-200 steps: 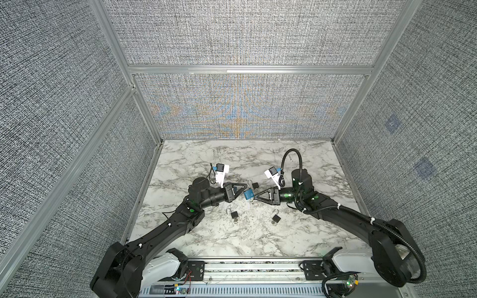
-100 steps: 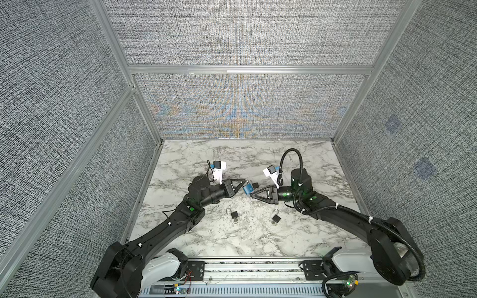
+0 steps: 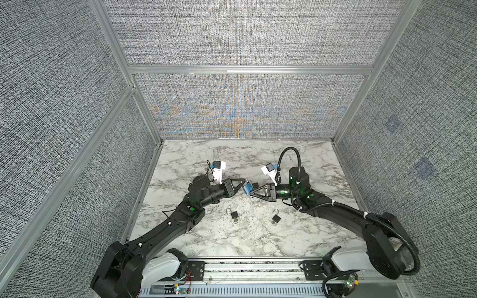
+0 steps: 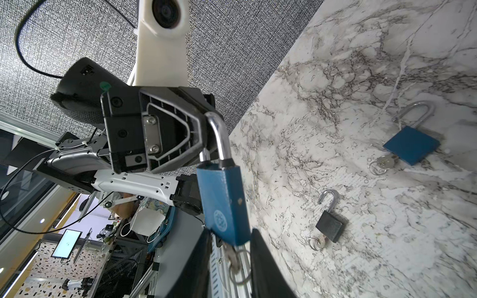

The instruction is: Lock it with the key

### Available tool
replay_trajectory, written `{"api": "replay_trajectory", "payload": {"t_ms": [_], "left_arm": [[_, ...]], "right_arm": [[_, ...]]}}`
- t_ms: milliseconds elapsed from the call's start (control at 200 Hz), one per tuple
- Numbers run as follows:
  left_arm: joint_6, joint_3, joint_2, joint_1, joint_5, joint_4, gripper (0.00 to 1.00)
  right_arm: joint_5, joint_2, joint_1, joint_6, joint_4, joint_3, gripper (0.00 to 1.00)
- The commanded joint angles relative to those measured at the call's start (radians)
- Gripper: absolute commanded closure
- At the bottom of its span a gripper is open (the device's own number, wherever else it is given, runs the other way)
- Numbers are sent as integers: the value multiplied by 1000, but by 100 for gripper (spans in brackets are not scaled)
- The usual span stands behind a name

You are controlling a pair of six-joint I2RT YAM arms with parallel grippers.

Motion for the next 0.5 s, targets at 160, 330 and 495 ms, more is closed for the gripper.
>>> {"api": "replay_trajectory", "payload": {"t_ms": [160,330,495], "left_arm": [[-3,-2,-17,2,-33,49,100],[-6,0,-11,0,-33,53,100],[-9,-8,-19,1,-43,61,100]], "right_arm": [[-26,12,8,17,50,12,81],[-31,18,14,20,58,12,88],[-30,24,14,31,73,8,100]]}}
